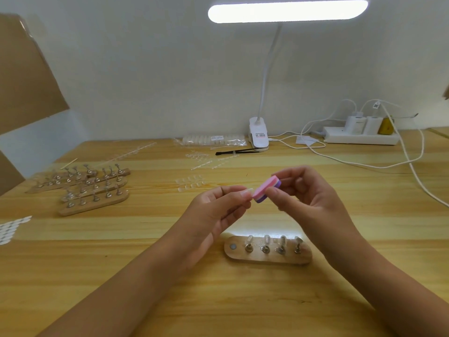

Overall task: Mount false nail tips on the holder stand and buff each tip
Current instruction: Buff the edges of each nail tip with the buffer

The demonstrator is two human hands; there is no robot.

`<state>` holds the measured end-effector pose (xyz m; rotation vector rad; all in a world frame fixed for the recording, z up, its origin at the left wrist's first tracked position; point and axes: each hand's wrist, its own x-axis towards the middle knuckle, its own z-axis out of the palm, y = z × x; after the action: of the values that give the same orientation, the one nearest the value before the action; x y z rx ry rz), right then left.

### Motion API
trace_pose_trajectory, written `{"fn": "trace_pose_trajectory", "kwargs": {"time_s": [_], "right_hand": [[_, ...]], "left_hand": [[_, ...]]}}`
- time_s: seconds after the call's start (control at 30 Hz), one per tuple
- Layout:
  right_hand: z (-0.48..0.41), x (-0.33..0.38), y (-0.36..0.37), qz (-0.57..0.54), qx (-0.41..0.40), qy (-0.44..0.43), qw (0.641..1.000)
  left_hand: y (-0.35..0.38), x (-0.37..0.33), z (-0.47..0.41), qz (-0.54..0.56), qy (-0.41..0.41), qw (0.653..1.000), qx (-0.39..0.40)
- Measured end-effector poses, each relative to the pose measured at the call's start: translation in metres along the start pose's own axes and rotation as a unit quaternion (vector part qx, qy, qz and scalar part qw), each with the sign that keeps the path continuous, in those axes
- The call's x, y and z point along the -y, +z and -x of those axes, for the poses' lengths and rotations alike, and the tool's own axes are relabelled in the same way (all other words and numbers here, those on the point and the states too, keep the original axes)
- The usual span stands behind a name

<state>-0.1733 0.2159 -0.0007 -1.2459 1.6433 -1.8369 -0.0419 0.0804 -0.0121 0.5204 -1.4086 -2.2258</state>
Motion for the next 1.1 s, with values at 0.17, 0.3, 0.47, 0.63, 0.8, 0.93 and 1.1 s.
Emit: {"fn": "trace_pose_trajectory", "kwargs": {"time_s": [0.17,0.3,0.47,0.63,0.8,0.93,1.1], "right_hand": [[0.0037,-0.0034,0.0059,0.037,0.052,-0.012,0.998],[0.0015,-0.0031,0.0025,0.0,-0.004,-0.036,0.999],[0.0025,-0.0036,0.0047,0.018,0.065,-0.015,0.998],[0.0,-0.0028,0.0001,-0.003,0.024,-0.017,1.0],[0.0037,-0.0069,0.0063,0.04,0.091,-0.001,0.995],[0.0004,-0.0027,0.0014,-0.008,0.012,-0.033,0.999],[0.0013,-0.0045,0.0033,0.034,0.05,-0.012,0.998]], "left_hand": [[0.0027,0.0005,0.0015,-0.009,-0.002,0.999,0.031],[0.0001,-0.0008,0.0009,0.002,0.0,1.0,0.02],[0.0025,-0.0021,0.0022,-0.017,0.004,1.0,0.02],[0.0021,-0.0019,0.0027,-0.028,0.014,0.999,0.01],[0.0039,-0.0016,0.0049,-0.033,0.019,0.999,0.02],[0.0024,-0.0016,0.003,-0.046,0.027,0.999,0.007],[0.0038,0.0004,0.0046,-0.059,0.024,0.998,0.009]]}}
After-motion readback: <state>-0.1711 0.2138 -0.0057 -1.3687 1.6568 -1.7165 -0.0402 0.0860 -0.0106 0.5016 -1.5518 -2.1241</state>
